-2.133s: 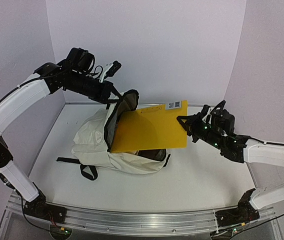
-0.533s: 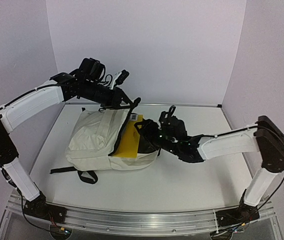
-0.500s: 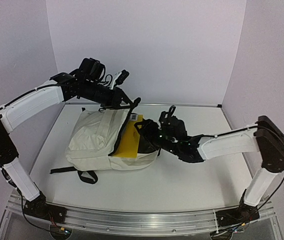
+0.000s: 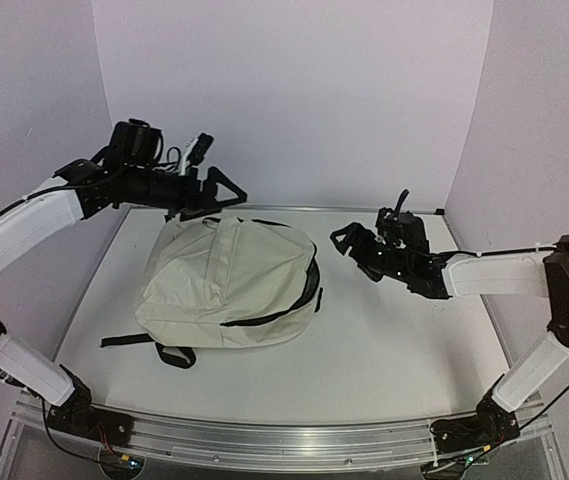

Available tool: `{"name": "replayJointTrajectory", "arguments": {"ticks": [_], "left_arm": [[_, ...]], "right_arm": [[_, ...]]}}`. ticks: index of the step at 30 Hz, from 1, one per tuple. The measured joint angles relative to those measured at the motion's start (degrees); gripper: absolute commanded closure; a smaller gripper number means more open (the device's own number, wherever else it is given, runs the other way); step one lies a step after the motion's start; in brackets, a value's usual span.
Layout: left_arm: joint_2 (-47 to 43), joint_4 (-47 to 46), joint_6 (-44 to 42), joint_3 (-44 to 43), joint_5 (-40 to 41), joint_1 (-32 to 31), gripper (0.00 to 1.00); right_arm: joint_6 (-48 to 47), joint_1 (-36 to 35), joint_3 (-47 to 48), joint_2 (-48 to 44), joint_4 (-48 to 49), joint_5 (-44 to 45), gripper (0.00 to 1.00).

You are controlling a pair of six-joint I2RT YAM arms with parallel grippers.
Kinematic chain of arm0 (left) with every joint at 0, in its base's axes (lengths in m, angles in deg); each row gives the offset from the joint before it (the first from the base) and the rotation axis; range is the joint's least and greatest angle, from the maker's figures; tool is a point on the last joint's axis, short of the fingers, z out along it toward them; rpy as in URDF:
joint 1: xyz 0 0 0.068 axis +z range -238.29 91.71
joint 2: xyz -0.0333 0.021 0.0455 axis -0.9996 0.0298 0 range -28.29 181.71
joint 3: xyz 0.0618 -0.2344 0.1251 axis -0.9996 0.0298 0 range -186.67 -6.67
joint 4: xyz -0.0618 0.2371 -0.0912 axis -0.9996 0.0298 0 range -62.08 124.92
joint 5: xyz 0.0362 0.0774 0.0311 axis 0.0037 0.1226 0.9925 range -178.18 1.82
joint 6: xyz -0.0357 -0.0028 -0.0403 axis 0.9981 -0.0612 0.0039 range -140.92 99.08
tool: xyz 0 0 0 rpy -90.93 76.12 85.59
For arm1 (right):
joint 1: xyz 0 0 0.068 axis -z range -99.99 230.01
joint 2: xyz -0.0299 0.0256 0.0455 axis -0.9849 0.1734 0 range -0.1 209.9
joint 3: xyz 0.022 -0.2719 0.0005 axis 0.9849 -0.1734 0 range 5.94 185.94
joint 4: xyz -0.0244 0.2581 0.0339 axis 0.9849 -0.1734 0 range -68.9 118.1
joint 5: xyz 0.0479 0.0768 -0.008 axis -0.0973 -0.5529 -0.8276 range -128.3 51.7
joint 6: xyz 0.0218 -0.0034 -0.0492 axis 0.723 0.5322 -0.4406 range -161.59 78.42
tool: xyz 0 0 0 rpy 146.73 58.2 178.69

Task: Pack the student bag
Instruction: Place the stationery in the student bag, then zip the student bag at the center of the board.

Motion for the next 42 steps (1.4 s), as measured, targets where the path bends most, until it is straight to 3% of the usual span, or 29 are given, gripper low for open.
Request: {"name": "replayJointTrajectory", "arguments": {"ticks": [5,9,11,13,15,27,36,37,39,42], "left_arm": [[-6.4,2.6,6.7,8.2,5.6,12.7,0.0],[-7.6,7.2,9.2,13.0,8.9,16.4,0.0],[-8.3,9.4,10.1,14.7,10.5,16.9,0.0],[-9.7,11.6,10.5,16.1,11.7,17.2,0.0],[-11.3,12.9,11.1,17.5,12.1,17.4,0.0],[-13.0,15.3,13.4,25.9,14.3,17.4,0.0],[-14.3,18.5,14.1,25.9,21.7,17.4,0.0],[-14.8,19.0,14.6,26.0,22.3,17.4,0.0],[-16.1,19.7,15.5,26.6,23.2,17.4,0.0],[-18.7,20.4,17.6,28.6,23.9,17.4,0.0]], "right_arm": [[-6.8,1.2,5.3,8.1,-2.8,-11.8,0.26],[-9.9,1.0,8.3,12.1,-3.5,-17.4,0.4],[-10.8,1.0,9.1,13.5,-3.8,-18.9,0.57],[-11.2,1.0,10.0,15.0,-3.9,-19.8,0.85],[-11.5,1.0,10.7,16.3,-4.1,-20.4,1.0],[-10.4,-2.0,6.0,13.4,-3.8,-21.1,1.0],[-5.5,-16.3,-1.8,7.6,-5.7,-20.4,1.0],[-5.0,-17.4,-2.1,7.2,-6.0,-20.5,0.96],[-4.0,-19.0,-2.7,5.6,-6.6,-20.7,0.62],[-2.9,-19.5,-3.5,2.0,-8.4,-19.7,0.38]]}}
